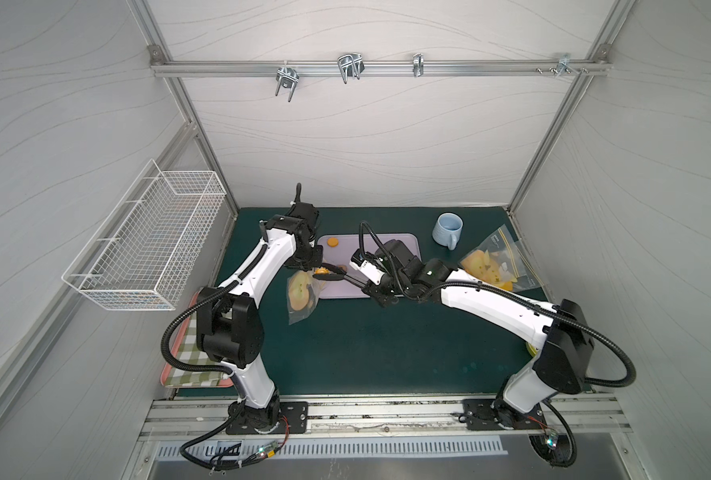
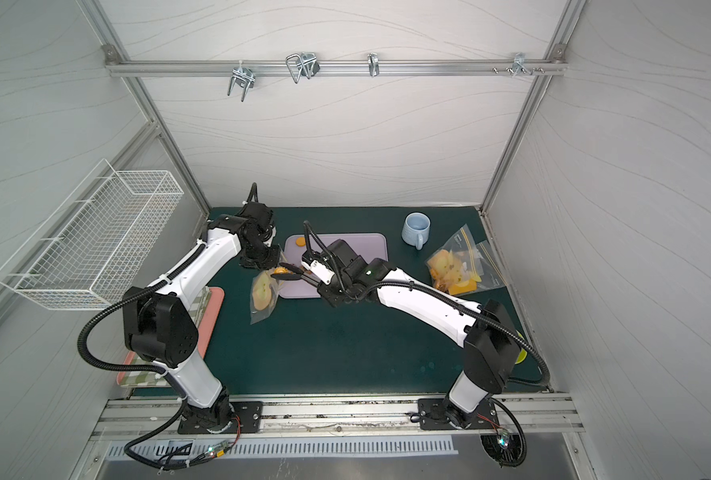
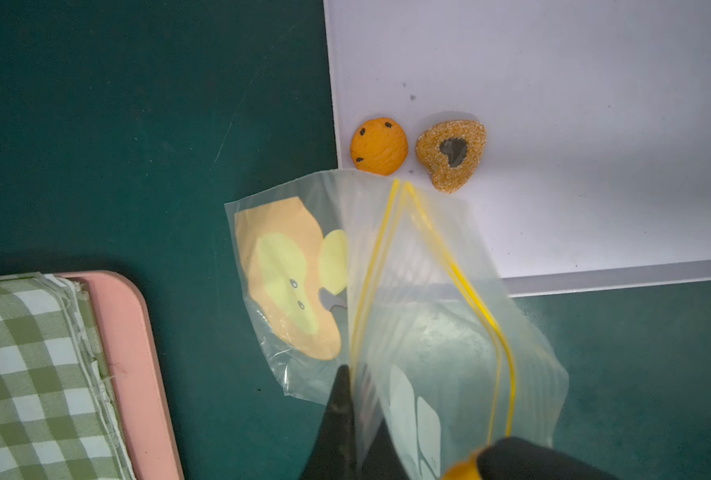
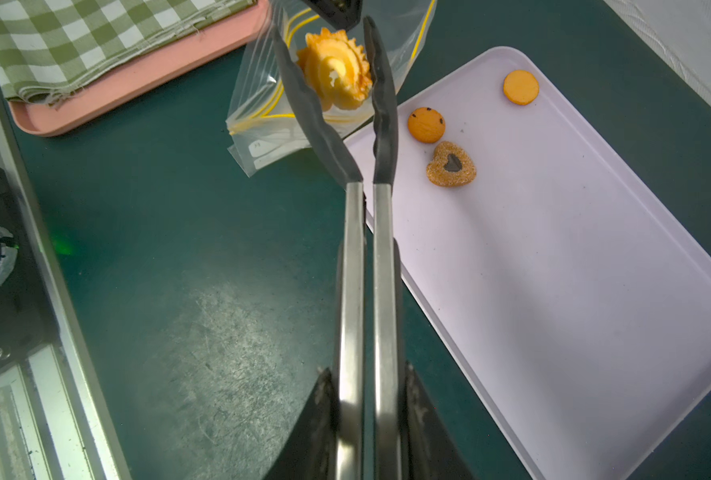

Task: Put the cookies into a resealable bag to prevent moisture
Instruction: Place the cookie in the ziploc bag.

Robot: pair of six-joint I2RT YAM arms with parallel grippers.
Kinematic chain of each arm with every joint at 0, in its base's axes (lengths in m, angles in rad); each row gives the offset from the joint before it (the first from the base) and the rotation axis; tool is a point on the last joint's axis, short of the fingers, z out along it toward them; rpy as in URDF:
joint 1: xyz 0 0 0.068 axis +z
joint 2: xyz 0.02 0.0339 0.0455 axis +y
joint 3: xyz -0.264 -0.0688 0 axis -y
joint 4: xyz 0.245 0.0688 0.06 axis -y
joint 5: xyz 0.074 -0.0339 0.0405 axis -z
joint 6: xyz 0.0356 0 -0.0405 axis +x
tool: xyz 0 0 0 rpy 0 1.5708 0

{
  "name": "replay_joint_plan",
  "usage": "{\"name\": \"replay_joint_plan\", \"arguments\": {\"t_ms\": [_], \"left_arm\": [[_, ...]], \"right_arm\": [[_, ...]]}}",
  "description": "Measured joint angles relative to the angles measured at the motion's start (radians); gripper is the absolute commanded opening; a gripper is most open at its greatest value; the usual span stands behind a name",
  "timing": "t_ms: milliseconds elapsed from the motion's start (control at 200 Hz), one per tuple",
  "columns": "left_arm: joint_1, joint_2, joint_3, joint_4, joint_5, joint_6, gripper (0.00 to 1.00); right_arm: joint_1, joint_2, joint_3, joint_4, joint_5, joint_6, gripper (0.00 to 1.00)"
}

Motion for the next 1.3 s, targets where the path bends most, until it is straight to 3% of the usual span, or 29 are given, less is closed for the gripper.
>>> {"name": "replay_joint_plan", "arguments": {"t_ms": [375,1110,1300], "left_arm": [[0.0,0.0,0.0,0.004,0.019,0.0,0.0],[0.0,0.067,0.0,0.025,0.075,0.004,0.0],[0.002,0.106,0.029,0.017,0.094,0.004,0.0]], "right_arm": [[0.0,0.142,0.13,-0.087,0.066,-0.005,0.24],[-0.02,0.298,0.203,0.003,-0.019,0.027,0.24],[-0.04,0.327,0.203,0.002,-0.016,0.04,0.3]]}}
